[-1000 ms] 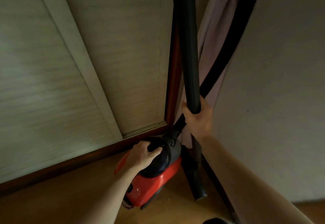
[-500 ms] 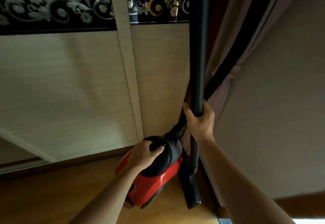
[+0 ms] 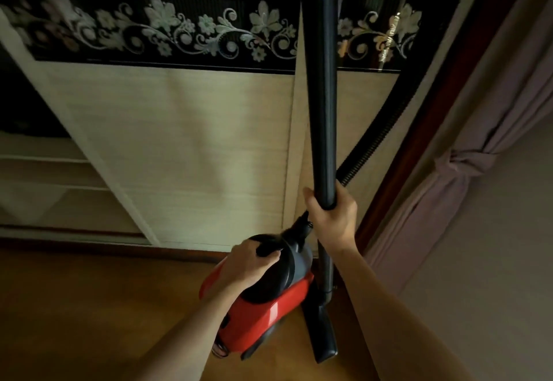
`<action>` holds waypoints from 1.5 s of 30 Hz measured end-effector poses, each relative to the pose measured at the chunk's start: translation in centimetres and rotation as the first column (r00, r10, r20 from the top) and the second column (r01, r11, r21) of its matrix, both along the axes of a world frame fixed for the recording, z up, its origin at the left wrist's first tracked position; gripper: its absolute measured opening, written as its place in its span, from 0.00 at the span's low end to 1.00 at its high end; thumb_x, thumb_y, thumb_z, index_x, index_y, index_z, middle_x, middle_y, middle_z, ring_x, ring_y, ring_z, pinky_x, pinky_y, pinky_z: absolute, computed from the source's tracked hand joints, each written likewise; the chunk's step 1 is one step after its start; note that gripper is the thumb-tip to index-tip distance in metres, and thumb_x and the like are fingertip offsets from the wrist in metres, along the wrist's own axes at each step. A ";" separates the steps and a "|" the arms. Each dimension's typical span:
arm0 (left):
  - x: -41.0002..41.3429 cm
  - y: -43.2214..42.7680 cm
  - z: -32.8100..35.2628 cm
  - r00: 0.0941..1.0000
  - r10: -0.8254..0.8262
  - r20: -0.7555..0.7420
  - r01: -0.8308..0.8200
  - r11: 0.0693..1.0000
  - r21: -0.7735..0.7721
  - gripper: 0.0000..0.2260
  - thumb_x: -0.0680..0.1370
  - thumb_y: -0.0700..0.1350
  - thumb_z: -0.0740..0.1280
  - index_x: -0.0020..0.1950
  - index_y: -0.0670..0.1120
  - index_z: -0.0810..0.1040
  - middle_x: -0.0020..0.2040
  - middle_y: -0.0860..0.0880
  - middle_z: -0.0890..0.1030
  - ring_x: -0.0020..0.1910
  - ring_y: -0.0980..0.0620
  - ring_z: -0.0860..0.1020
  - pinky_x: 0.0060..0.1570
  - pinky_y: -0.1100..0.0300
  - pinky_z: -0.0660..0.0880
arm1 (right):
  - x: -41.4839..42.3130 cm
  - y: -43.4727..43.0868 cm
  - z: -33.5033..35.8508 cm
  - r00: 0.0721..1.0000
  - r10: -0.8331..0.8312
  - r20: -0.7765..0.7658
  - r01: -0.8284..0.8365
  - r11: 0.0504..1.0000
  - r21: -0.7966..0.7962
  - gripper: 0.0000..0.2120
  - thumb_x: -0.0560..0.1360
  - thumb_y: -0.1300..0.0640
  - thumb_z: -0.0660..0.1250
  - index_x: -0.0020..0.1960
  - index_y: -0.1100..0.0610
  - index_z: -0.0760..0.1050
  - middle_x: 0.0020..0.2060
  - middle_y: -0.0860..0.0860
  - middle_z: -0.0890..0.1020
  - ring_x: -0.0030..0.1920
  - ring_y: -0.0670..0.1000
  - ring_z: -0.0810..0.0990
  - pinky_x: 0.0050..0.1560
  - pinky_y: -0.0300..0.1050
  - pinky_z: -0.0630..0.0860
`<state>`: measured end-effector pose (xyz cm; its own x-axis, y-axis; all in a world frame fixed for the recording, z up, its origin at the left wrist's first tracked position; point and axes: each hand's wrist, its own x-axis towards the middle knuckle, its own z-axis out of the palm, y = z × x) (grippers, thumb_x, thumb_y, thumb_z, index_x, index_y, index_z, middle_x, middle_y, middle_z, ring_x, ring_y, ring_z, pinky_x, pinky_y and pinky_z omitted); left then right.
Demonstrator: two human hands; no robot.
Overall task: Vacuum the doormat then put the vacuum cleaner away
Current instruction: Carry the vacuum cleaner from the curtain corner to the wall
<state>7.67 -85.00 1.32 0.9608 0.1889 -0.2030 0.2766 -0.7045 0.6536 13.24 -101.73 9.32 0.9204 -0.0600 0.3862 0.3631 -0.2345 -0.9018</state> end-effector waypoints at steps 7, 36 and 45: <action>-2.6 2.7 1.2 0.955 0.297 -0.017 -0.295 0.953 0.067 0.18 0.77 0.57 0.67 0.44 0.42 0.82 0.35 0.52 0.78 0.31 0.58 0.73 0.28 0.70 0.67 | 1.2 5.0 0.0 0.965 0.243 -0.094 -0.241 0.970 0.038 0.14 0.72 0.50 0.73 0.33 0.49 0.70 0.27 0.59 0.73 0.28 0.62 0.75 0.30 0.57 0.78; -31.1 17.0 0.5 0.142 0.981 0.129 -0.989 0.146 -0.021 0.14 0.76 0.58 0.69 0.44 0.48 0.82 0.32 0.51 0.81 0.30 0.53 0.80 0.29 0.57 0.76 | -18.9 34.3 -0.4 0.226 0.973 0.047 -0.973 0.223 0.057 0.19 0.77 0.59 0.73 0.34 0.45 0.69 0.27 0.38 0.77 0.30 0.39 0.77 0.33 0.29 0.72; -36.8 33.6 -1.5 0.125 0.987 0.105 -0.990 0.131 -0.052 0.13 0.76 0.58 0.69 0.45 0.48 0.83 0.32 0.52 0.81 0.28 0.56 0.80 0.29 0.59 0.79 | -25.0 52.7 -1.9 0.186 0.982 0.002 -0.982 0.186 0.020 0.19 0.77 0.58 0.73 0.33 0.47 0.69 0.26 0.44 0.74 0.27 0.42 0.75 0.32 0.32 0.72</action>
<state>-29.09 -51.40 -0.16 -0.0536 0.9925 -0.1102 0.6894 0.1167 0.7150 -11.73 -49.07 7.42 0.2378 0.8911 0.3865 0.2806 0.3180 -0.9056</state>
